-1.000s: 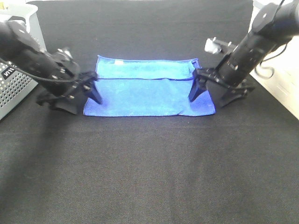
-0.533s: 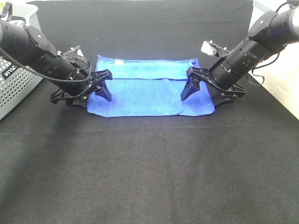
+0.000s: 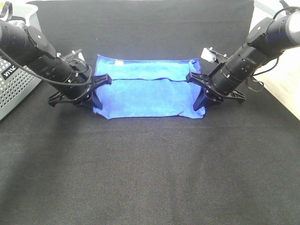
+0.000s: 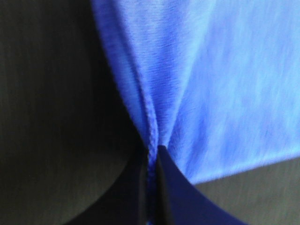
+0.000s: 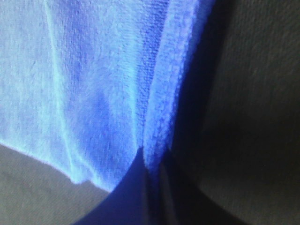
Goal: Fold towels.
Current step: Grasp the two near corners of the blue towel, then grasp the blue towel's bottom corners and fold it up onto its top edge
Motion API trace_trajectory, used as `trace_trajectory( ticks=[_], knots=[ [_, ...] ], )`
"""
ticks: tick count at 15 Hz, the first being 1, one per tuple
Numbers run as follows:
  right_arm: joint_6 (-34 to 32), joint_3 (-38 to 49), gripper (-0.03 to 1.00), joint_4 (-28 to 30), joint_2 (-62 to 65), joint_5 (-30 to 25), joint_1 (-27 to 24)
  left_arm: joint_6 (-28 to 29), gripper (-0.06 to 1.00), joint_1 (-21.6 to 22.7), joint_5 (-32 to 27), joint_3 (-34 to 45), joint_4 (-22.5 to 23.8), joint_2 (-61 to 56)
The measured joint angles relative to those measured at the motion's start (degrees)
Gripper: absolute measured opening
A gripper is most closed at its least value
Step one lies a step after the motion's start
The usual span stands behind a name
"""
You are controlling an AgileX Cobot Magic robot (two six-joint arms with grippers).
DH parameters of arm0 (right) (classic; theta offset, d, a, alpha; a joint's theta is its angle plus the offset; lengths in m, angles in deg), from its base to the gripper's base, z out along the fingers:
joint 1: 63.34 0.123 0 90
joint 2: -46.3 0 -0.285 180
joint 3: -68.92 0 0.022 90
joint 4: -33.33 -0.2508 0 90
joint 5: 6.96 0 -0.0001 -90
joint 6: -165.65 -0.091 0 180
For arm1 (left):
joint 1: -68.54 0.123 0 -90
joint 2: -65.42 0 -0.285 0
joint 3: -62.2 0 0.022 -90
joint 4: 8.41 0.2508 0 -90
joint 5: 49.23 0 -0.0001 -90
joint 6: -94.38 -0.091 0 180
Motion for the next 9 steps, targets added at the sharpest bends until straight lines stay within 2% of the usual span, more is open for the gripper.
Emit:
trace_trajectory(
  ticks=[2, 4, 5, 9],
  knots=[
    [-1.95, 0.69, 0.00, 2.35, 2.29, -3.67, 0.00, 1.26, 0.01, 0.00, -3.90, 0.23, 5.27, -2.41],
    [-2.52, 4.30, 0.00, 2.64, 5.27, -3.84, 0.00, 3.27, 0.01, 0.00, -5.56, 2.12, 7.85, -4.98],
    [-2.35, 10.14, 0.00, 2.81, 8.25, -2.81, 0.00, 3.95, 0.01, 0.00, -5.73, 5.79, 9.34, -7.68],
    [-0.74, 25.04, 0.00, 2.64, 14.55, 1.78, 0.29, 4.30, 0.01, 0.00, -5.10, 19.54, 9.57, -13.35]
  ],
)
